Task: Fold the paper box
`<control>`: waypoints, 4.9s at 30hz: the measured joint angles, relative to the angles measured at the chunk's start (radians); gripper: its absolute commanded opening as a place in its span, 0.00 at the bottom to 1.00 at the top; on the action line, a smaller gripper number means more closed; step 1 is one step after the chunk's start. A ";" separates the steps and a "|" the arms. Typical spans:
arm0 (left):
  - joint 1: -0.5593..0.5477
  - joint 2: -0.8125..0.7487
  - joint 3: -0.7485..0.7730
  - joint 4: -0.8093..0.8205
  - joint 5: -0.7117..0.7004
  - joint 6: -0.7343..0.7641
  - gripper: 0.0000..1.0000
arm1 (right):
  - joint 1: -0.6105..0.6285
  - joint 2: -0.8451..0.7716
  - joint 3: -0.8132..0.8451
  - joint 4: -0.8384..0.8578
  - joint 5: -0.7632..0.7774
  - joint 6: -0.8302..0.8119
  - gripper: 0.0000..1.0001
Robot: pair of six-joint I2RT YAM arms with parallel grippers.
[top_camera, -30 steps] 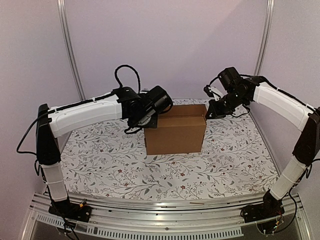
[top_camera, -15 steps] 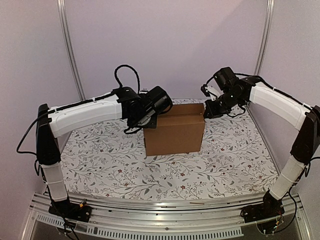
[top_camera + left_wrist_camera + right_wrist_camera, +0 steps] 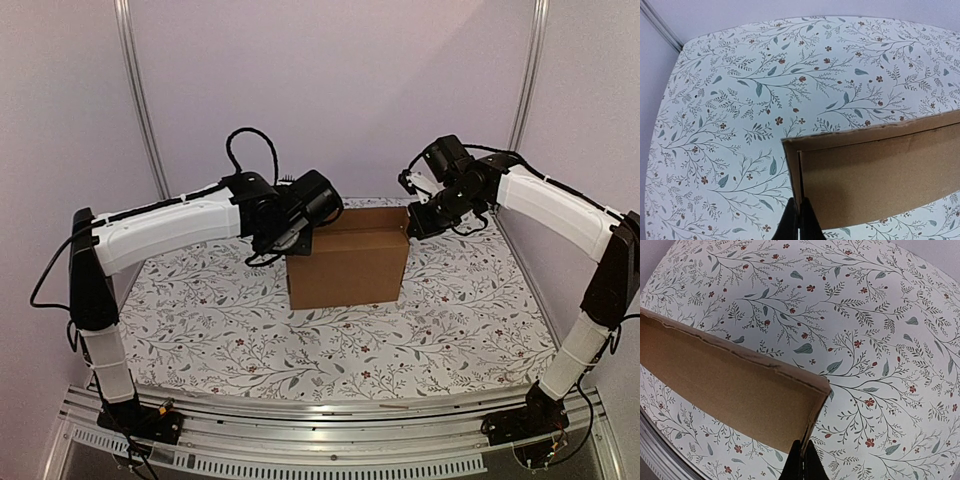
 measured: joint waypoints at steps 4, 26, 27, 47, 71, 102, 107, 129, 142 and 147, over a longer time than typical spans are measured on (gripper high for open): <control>0.000 0.000 -0.001 0.000 0.001 0.000 0.00 | 0.001 0.000 0.000 0.000 0.001 -0.003 0.00; 0.005 0.000 -0.012 -0.002 0.006 0.010 0.00 | 0.013 0.008 0.000 0.010 0.003 -0.002 0.00; 0.005 -0.001 -0.012 -0.002 0.007 0.012 0.00 | 0.013 0.008 0.000 0.010 0.005 -0.002 0.00; 0.007 -0.008 -0.019 -0.001 0.014 0.025 0.00 | 0.020 0.010 0.007 -0.003 0.032 -0.045 0.00; 0.008 -0.008 -0.019 0.000 0.020 0.032 0.00 | 0.020 0.015 0.008 -0.008 0.027 -0.042 0.01; 0.042 0.011 0.090 -0.034 0.116 0.018 0.00 | 0.020 0.014 -0.001 0.010 0.027 -0.039 0.02; 0.046 0.031 0.090 -0.040 0.112 0.019 0.00 | 0.024 0.014 -0.002 0.014 0.024 -0.040 0.02; 0.043 0.032 0.056 -0.035 0.086 0.060 0.00 | 0.027 0.014 -0.008 0.024 0.021 -0.041 0.03; 0.034 0.032 0.033 -0.015 0.053 0.062 0.00 | 0.031 0.002 -0.033 0.047 0.024 -0.047 0.03; 0.032 0.032 0.028 -0.016 0.041 0.069 0.00 | 0.032 -0.005 -0.042 0.052 0.024 -0.055 0.03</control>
